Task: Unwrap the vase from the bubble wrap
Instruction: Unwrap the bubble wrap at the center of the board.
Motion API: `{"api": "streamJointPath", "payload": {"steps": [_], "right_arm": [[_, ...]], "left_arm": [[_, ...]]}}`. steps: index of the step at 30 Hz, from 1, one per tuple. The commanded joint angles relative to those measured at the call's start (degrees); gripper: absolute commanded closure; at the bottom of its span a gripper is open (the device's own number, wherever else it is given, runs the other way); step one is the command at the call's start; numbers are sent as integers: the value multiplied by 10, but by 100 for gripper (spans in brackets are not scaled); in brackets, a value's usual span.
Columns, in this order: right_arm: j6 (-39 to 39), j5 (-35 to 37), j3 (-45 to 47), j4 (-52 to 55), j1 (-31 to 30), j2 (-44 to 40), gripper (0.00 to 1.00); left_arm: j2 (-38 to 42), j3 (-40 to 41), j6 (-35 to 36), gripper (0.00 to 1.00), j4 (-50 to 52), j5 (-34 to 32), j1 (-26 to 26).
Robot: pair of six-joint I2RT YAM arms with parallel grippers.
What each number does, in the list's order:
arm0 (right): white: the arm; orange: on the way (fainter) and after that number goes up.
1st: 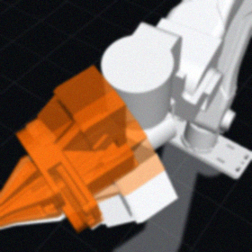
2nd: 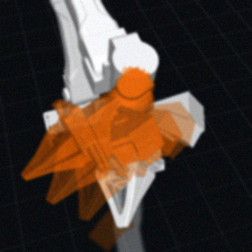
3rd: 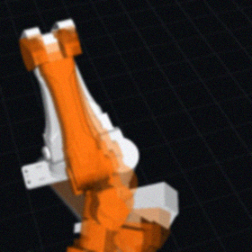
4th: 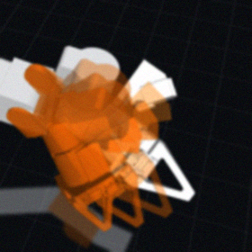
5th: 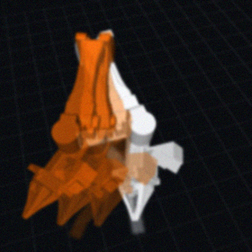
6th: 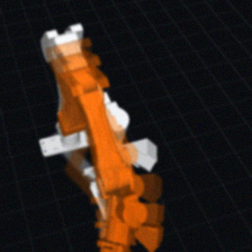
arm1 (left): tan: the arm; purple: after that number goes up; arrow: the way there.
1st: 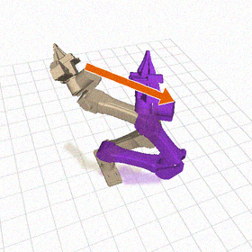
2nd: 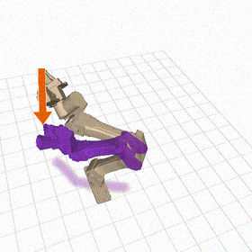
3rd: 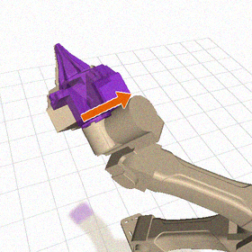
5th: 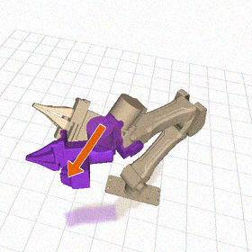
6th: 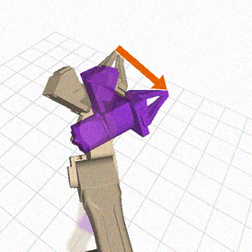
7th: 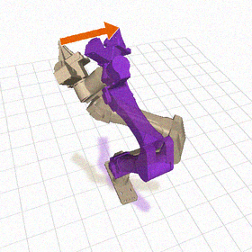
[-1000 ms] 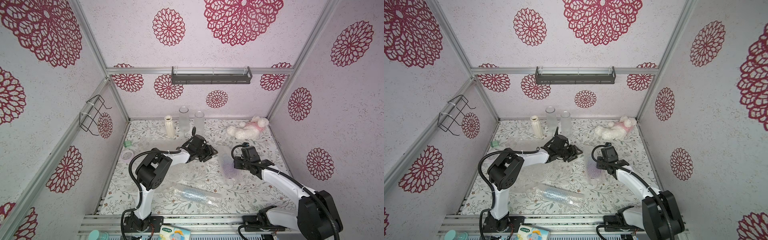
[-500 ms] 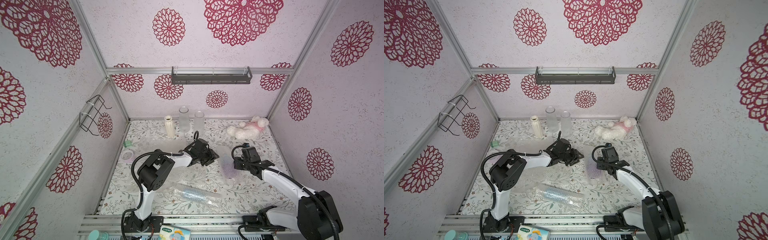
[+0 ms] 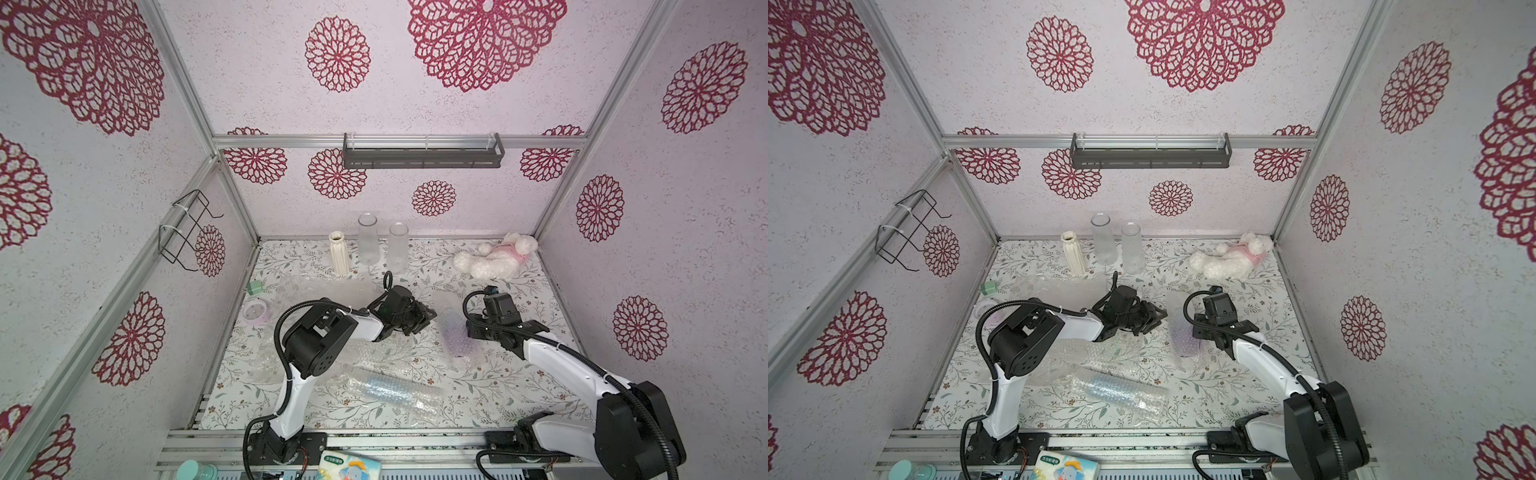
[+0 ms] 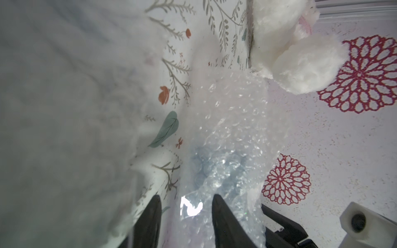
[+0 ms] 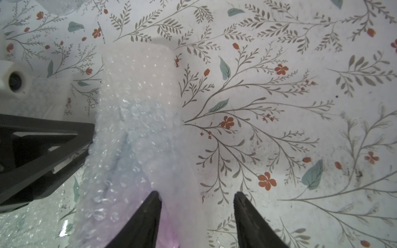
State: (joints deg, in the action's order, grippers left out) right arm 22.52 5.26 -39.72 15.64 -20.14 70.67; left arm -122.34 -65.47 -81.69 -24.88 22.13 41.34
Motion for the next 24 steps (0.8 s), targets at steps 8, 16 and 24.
{"api": "streamJointPath", "payload": {"steps": [8, 16, 24], "right_arm": [[-1, 1, -16, 1, 4, -18, 43], [-1, 3, -17, -3, 5, -23, 43], [-3, 5, -18, -3, 5, -20, 43]], "left_arm": [[-15, 6, -37, 63, -61, -5, 4], [-16, -23, -9, 64, 21, 0, 5], [-31, -15, -39, 70, -39, 7, 9]]}}
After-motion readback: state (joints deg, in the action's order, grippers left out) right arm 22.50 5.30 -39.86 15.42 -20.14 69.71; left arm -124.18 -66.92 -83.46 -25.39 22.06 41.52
